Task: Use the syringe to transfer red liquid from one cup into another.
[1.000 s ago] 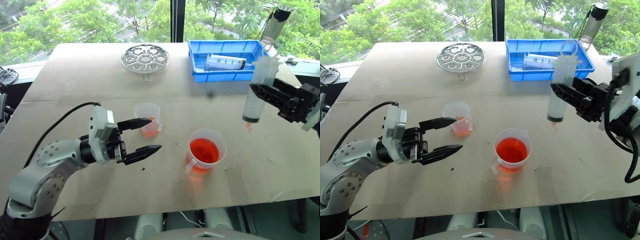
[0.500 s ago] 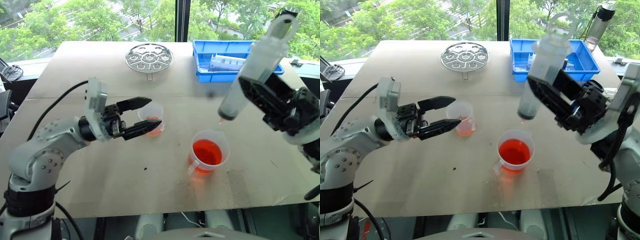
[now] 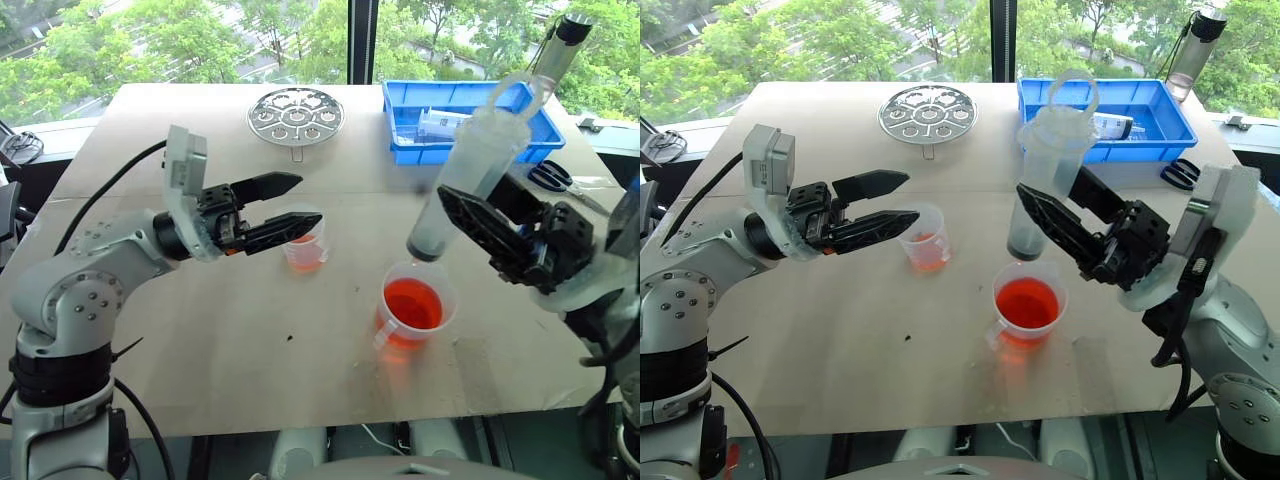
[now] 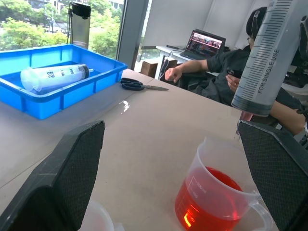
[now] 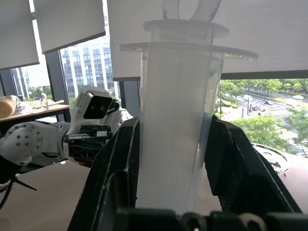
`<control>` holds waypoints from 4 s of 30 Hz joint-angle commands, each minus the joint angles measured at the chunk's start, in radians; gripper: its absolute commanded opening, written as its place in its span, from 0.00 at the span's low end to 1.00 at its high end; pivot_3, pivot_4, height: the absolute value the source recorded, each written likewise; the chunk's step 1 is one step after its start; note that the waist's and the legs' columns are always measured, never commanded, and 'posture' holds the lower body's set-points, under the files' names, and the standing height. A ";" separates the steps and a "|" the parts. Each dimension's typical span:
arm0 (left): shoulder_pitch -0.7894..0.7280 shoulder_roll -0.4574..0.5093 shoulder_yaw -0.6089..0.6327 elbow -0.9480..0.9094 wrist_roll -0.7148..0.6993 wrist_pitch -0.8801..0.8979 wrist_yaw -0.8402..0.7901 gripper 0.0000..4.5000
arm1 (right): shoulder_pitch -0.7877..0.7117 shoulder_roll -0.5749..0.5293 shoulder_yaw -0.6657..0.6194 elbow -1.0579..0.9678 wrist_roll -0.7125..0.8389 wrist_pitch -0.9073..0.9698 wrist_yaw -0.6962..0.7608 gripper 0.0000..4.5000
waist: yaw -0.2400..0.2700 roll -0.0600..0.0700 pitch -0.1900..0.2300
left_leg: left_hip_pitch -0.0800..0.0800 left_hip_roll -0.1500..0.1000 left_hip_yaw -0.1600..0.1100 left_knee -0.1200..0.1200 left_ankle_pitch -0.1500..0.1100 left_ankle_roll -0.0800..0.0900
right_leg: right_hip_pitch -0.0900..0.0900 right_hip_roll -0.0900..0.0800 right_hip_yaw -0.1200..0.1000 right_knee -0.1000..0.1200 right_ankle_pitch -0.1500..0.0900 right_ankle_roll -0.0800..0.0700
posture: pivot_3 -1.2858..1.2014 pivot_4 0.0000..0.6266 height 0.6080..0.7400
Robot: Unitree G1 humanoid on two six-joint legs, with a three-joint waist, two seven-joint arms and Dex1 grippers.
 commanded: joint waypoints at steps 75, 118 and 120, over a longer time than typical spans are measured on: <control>-0.425 -0.248 -0.349 0.088 0.264 -0.021 -0.216 0.71 | 0.277 0.151 0.294 0.232 -0.670 -0.406 0.328 0.33 | -0.001 -0.001 0.000 | 0.012 0.000 0.004 0.001 0.000 -0.001 | 0.008 0.000 0.005 0.004 0.000 0.000 | 0.52 0.24 1.00; -0.611 -0.329 -0.417 0.489 0.448 -0.328 -0.644 0.00 | 0.243 0.130 0.290 0.215 -0.617 -0.365 0.340 0.33 | 0.000 -0.001 0.000 | 0.012 0.000 0.004 0.001 0.000 0.000 | 0.008 0.001 0.006 0.003 0.000 0.000 | 0.52 0.24 1.00; -0.626 -0.340 -0.406 0.497 0.442 -0.307 -0.629 0.00 | 0.244 0.124 0.290 0.215 -0.622 -0.364 0.340 0.33 | -0.001 -0.001 0.000 | 0.012 0.000 0.004 0.001 0.000 0.000 | 0.008 0.001 0.006 0.003 0.000 0.000 | 0.52 0.24 1.00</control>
